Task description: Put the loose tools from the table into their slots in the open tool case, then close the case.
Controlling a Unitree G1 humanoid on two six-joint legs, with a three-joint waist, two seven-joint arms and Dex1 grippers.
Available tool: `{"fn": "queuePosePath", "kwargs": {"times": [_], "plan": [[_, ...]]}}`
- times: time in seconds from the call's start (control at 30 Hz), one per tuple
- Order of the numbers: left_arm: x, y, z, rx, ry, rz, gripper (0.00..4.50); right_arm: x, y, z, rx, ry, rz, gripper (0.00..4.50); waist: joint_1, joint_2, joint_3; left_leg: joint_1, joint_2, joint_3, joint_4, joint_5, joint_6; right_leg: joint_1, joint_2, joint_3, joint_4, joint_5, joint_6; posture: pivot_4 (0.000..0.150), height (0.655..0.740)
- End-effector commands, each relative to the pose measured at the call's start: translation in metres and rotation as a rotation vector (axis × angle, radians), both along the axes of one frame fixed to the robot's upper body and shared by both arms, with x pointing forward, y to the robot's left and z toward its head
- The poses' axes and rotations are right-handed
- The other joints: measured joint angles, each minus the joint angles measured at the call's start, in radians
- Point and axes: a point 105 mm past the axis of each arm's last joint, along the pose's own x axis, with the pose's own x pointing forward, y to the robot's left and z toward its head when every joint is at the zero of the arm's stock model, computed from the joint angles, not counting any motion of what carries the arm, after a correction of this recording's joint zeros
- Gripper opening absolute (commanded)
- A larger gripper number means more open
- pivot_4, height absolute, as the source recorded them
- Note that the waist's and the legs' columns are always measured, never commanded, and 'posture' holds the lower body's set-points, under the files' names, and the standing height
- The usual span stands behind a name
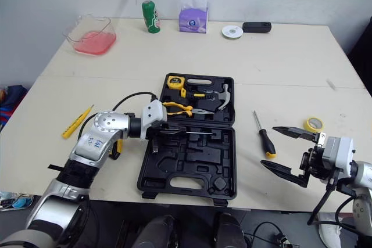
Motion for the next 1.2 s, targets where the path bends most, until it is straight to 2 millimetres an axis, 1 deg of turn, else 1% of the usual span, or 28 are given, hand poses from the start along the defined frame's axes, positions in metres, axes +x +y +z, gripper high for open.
{"fn": "queuePosePath", "kwargs": {"times": [0.03, 0.27, 0.4, 0.53, 0.67, 0.83, 0.9, 0.93, 0.97, 1.03, 1.07, 1.1, 1.13, 1.17, 1.2], "plan": [[0.001, -0.004, 0.002, 0.006, -0.019, -0.008, 0.05, -0.003, 0.002, 0.005, -0.002, -0.030, 0.005, 4.50, 0.000, 0.000, 0.000, 0.000, 0.000, 0.000, 0.000, 0.000, 0.000, 0.000, 0.000, 0.000, 0.000, 0.000, 0.000, 0.150, 0.7400], [0.007, -0.002, -0.015, 0.053, 0.047, 0.062, 0.05, -0.005, 0.002, 0.004, -0.002, -0.029, -0.004, 4.50, 0.001, 0.000, 0.000, 0.001, 0.000, 0.000, 0.000, 0.000, 0.000, 0.001, 0.000, 0.000, 0.000, 0.000, 0.000, 0.150, 0.7400], [0.003, -0.002, -0.033, 0.144, 0.108, 0.070, 0.05, -0.006, 0.002, 0.002, 0.001, -0.028, -0.009, 4.50, 0.003, -0.001, -0.001, 0.003, 0.000, 0.000, 0.000, 0.000, 0.000, 0.003, 0.000, 0.001, 0.000, 0.000, 0.000, 0.150, 0.7400], [0.001, 0.002, -0.045, 0.201, 0.167, 0.098, 0.05, -0.005, 0.002, 0.002, 0.003, -0.030, -0.014, 4.50, 0.002, 0.000, -0.002, 0.005, 0.000, 0.001, 0.000, 0.000, 0.000, 0.004, -0.001, 0.002, 0.001, 0.000, 0.000, 0.150, 0.7400], [-0.002, 0.008, -0.064, 0.258, 0.243, 0.132, 0.05, -0.005, 0.002, 0.002, 0.006, -0.031, -0.019, 4.50, 0.001, 0.000, -0.007, 0.007, 0.000, 0.001, 0.000, 0.000, 0.000, 0.005, -0.002, 0.002, 0.001, 0.000, 0.000, 0.150, 0.7400], [-0.008, 0.018, -0.094, 0.313, 0.302, 0.165, 0.05, -0.004, 0.004, -0.001, 0.014, -0.032, -0.022, 4.50, 0.000, 0.006, -0.019, 0.010, 0.001, 0.001, -0.002, -0.001, -0.001, 0.008, -0.003, 0.003, -0.001, 0.000, 0.000, 0.150, 0.7400], [-0.010, 0.020, -0.098, 0.301, 0.320, 0.176, 0.05, -0.004, 0.004, -0.002, 0.016, -0.031, -0.024, 4.50, 0.000, 0.007, -0.026, 0.012, 0.001, 0.000, -0.002, -0.001, -0.002, 0.010, -0.004, 0.003, -0.004, 0.000, 0.000, 0.150, 0.7400], [-0.009, 0.019, -0.095, 0.284, 0.297, 0.168, 0.05, -0.004, 0.003, -0.003, 0.017, -0.029, -0.026, 4.50, -0.001, 0.008, -0.028, 0.013, 0.002, 0.000, -0.003, -0.002, -0.002, 0.011, -0.004, 0.003, -0.007, 0.000, 0.000, 0.150, 0.7400], [-0.009, 0.014, -0.085, 0.225, 0.273, 0.144, 0.05, -0.002, 0.003, -0.003, 0.024, -0.028, -0.035, 4.50, -0.002, 0.009, -0.029, 0.016, 0.002, 0.000, -0.004, -0.002, -0.002, 0.014, -0.004, 0.003, -0.008, 0.000, 0.000, 0.150, 0.7400], [-0.007, 0.002, -0.055, 0.088, 0.177, 0.071, 0.05, 0.001, 0.002, -0.003, 0.032, -0.019, -0.049, 4.50, -0.007, 0.010, -0.030, 0.023, 0.003, 0.001, -0.005, -0.005, -0.003, 0.020, -0.004, 0.004, -0.010, -0.001, -0.001, 0.150, 0.7400], [-0.007, -0.001, -0.045, 0.048, 0.141, 0.051, 0.05, 0.002, 0.002, -0.003, 0.030, -0.016, -0.049, 4.50, -0.011, 0.011, -0.030, 0.023, 0.004, 0.001, -0.005, -0.006, -0.003, 0.020, -0.004, 0.004, -0.010, -0.001, -0.002, 0.150, 0.7400], [-0.007, -0.002, -0.028, -0.005, 0.079, 0.017, 0.05, 0.005, 0.000, -0.003, 0.033, -0.007, -0.074, 4.50, -0.015, 0.011, -0.030, 0.023, 0.004, 0.001, -0.006, -0.006, -0.003, 0.019, -0.004, 0.004, -0.010, -0.001, -0.002, 0.150, 0.7400], [-0.008, -0.003, -0.018, -0.037, 0.038, -0.005, 0.05, 0.008, -0.001, -0.002, 0.035, -0.001, -0.093, 4.50, -0.018, 0.010, -0.029, 0.021, 0.004, 0.001, -0.006, -0.006, -0.003, 0.017, -0.004, 0.004, -0.010, -0.001, -0.002, 0.150, 0.7400], [-0.008, 0.000, -0.001, -0.091, 0.007, -0.008, 0.05, 0.017, -0.007, -0.003, 0.027, 0.028, -0.165, 4.50, -0.019, 0.009, -0.028, 0.019, 0.004, 0.001, -0.005, -0.006, -0.003, 0.015, -0.004, 0.003, -0.009, -0.001, -0.002, 0.150, 0.7400], [-0.008, 0.002, 0.010, -0.127, -0.012, -0.009, 0.05, 0.022, -0.011, -0.004, 0.019, 0.048, -0.218, 4.50, -0.021, 0.009, -0.028, 0.017, 0.004, 0.001, -0.005, -0.006, -0.003, 0.013, -0.004, 0.003, -0.009, -0.001, -0.002, 0.150, 0.7400]]}}
